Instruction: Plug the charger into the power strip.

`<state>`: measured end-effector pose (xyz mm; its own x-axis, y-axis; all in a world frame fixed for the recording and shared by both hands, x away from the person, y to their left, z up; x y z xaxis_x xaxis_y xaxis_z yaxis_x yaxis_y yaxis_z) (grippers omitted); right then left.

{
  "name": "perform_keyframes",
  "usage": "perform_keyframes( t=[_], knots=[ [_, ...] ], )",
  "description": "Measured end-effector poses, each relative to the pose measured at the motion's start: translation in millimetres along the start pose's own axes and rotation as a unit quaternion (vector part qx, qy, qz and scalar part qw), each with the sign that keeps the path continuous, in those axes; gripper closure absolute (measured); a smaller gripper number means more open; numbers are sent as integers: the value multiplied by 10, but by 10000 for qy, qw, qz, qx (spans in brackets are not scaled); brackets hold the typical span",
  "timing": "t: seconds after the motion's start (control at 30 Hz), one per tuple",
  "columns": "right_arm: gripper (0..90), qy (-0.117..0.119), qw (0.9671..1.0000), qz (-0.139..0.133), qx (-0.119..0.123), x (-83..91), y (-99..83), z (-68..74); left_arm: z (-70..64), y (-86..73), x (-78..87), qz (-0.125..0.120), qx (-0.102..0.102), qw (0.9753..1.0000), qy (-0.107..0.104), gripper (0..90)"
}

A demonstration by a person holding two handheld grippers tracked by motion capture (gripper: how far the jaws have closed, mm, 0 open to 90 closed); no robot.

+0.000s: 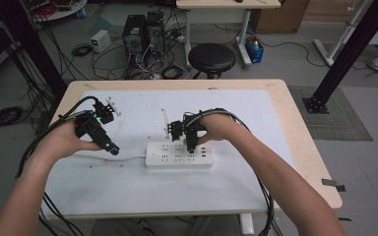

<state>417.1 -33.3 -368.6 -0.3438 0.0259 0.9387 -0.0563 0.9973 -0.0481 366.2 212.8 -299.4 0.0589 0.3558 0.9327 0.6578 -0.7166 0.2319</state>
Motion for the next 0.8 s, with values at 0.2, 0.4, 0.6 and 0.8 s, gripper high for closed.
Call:
perform_keyframes(
  t=[0.2,0.4,0.6,0.8],
  knots=[
    [628,192,9989,-357,-242,-65,-99,-41,4,0,-15,-5,-11,10000,-29,170],
    [623,218,9978,-541,-307,-94,-144,-39,19,-8,14,-26,-1,10000,-3,170],
    [470,330,9948,-786,-557,-89,-230,-87,13,7,14,51,-46,10000,10,170],
    [242,71,9815,-1218,-1474,268,-661,-253,18,75,49,-21,-69,10000,41,170]
  ],
)
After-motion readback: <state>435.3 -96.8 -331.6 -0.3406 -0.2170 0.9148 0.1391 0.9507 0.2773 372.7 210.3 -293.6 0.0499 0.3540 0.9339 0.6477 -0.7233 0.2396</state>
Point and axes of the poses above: each handheld gripper's, and its own axes: x roughly backward along the jaws, y roughly out of its top, z roughly to its left, the point moved 1 cm from there along -x, roughly forward along the jaws, and after that the axes turned 15 degrees about -y, right-handed, at the moved point
